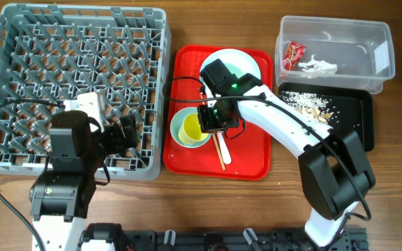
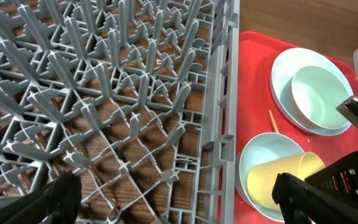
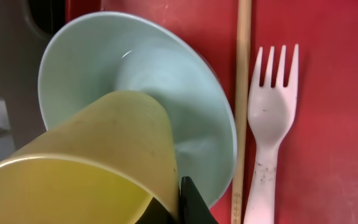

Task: Sort waste into correct bins and load items into the dishwasher rack
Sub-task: 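Hand the yellow cup from the right gripper to the left gripper, then lower the yellow cup with the left gripper into the dish rack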

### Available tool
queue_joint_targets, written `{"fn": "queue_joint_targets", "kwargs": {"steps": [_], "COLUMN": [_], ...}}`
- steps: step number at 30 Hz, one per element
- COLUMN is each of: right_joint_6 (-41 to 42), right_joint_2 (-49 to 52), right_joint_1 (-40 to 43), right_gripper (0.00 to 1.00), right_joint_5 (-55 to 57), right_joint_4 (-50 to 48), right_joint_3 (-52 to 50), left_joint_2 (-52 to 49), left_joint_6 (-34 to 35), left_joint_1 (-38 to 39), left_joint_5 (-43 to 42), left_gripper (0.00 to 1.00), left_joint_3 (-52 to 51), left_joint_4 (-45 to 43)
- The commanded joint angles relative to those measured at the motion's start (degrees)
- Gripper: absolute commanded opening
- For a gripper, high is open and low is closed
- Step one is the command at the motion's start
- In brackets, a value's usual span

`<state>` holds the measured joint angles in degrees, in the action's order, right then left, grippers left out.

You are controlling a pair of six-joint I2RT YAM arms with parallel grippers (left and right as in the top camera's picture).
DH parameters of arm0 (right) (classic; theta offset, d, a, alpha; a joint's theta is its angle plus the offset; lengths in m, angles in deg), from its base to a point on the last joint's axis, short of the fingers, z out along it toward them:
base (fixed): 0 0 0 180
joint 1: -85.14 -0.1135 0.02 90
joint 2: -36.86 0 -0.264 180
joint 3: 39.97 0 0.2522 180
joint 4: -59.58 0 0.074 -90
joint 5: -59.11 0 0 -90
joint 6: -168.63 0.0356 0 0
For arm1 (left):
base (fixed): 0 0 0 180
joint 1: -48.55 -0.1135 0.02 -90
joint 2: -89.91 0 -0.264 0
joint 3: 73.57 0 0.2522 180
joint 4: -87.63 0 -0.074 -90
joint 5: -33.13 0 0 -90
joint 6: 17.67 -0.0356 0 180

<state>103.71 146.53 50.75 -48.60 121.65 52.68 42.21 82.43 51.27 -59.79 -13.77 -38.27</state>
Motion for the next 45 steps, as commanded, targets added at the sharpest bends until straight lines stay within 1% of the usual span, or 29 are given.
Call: {"fn": "queue_joint_targets", "kwargs": {"steps": [1, 3, 4, 5, 7, 9, 11, 13, 14, 15, 16, 18, 19, 20, 22, 25, 28, 32, 33, 34, 36, 39, 41, 42, 43, 45], "right_joint_6": [-1.31, -4.15, -4.11, -4.28, -7.34, -9.99, -10.64, -11.15, -11.17, -11.15, -11.15, -11.15, -11.04, -10.56, -9.97, -9.9, -9.88, -9.86, -9.66, -9.57, -9.31, -8.57, -8.52, -8.57, -8.52, -8.52], "right_joint_2": [-3.45, -6.86, -8.55, -9.97, -10.19, -10.12, -10.12, -10.12, -10.12, -10.12, -10.12, -10.12, -10.12, -10.12, -10.12, -10.12, -10.12, -10.12, -10.12, -10.12, -10.12, -10.12, -10.12, -10.12, -10.12, -10.12], "right_joint_1": [2.69, 5.42, 7.02, 9.66, 12.83, 15.65, 17.35, 17.38, 17.38, 17.38, 17.38, 17.38, 17.38, 17.38, 17.22, 16.79, 15.72, 14.19, 13.77, 13.55, 13.53, 13.55, 13.55, 13.55, 13.55, 13.55], "right_gripper": [0.04, 0.04, 0.04, 0.04, 0.04, 0.04, 0.04, 0.04, 0.04, 0.04, 0.04, 0.04, 0.04, 0.04, 0.04, 0.04, 0.04, 0.04, 0.04, 0.04, 0.04, 0.04, 0.04, 0.05, 0.06, 0.16], "right_joint_5": [-0.44, -4.72, -6.67, -9.53, -18.62, -29.09, -38.58, -45.57, -49.66, -53.05, -55.78, -62.12, -63.43, -63.8, -63.8, -63.8, -63.82, -63.8, -63.8, -63.8, -63.82, -63.78, -63.8, -63.8, -63.8, -63.8], "right_joint_4": [2.8, 3.43, 3.15, 2.97, 2.38, 1.55, -0.48, -2.05, -2.43, -2.75, -3.15, -4.24, -4.48, -4.59, -4.79, -4.81, -4.79, -4.79, -4.79, -4.79, -4.76, -4.81, -4.79, -4.79, -4.79, -4.79], "right_joint_3": [5.49, 8.44, 8.83, 8.83, 8.81, 8.79, 8.79, 8.79, 8.79, 8.79, 8.79, 8.79, 8.79, 8.79, 8.79, 8.76, 8.76, 8.76, 8.76, 8.74, 8.74, 8.74, 8.74, 8.74, 8.74, 8.74], "left_joint_2": [0.07, 0.07, -0.09, -1.03, -2.99, -6.23, -9.57, -12.5, -13.49, -14.29, -14.93, -14.97, -14.99, -14.97, -14.97, -14.97, -14.97, -14.97, -14.97, -14.97, -14.97, -14.97, -14.97, -14.97, -14.99, -14.99], "left_joint_6": [-0.68, -0.68, -0.42, 2.62, 5.57, 8.83, 8.83, 8.85, 8.9, 10.43, 11.78, 11.85, 11.82, 11.85, 14.69, 14.86, 15.91, 15.89, 15.89, 15.89, 15.89, 15.89, 15.89, 15.87, 15.87, 15.85], "left_joint_1": [-0.22, -0.22, -0.22, -0.22, -0.22, -0.22, -0.24, -0.22, -0.22, -0.22, -0.22, -0.22, -0.22, -0.22, -0.22, -0.22, -0.22, -0.22, -0.22, -0.22, -0.22, -0.22, -0.22, -0.22, -0.22, -0.28], "left_joint_5": [-2.34, -6.99, -10.19, -16.85, -22.71, -30.08, -41.07, -51.76, -55.32, -57.4, -58.42, -59.17, -60.19, -61.35, -64.24, -66.99, -67.8, -67.8, -67.8, -67.8, -67.8, -67.8, -67.8, -67.78, -67.76, -67.73], "left_gripper": [1.0, 1.0, 1.0, 1.0, 1.0, 1.0, 1.0, 1.0, 1.0, 1.0, 1.0, 1.0, 1.0, 1.0, 0.99, 0.91, 0.94, 0.94, 0.92, 0.87, 0.8, 0.73, 0.67, 0.66, 0.62, 0.57], "left_joint_3": [1.07, 1.07, 1.07, 1.07, 1.07, 1.07, 1.07, 1.07, 1.07, 1.07, 1.07, 1.07, 1.07, 1.07, 1.07, 1.07, 1.07, 1.07, 1.07, 1.07, 1.07, 1.07, 1.07, 1.07, 1.07, 1.07], "left_joint_4": [-0.17, -0.46, -1.2, -3.93, -7.48, -12.9, -20.11, -27.93, -31.04, -33.79, -36.5, -39.19, -40.17, -41.22, -45.29, -48.04, -48.83, -49.05, -49.16, -49.18, -49.18, -49.18, -49.18, -49.18, -49.18, -49.16]}}
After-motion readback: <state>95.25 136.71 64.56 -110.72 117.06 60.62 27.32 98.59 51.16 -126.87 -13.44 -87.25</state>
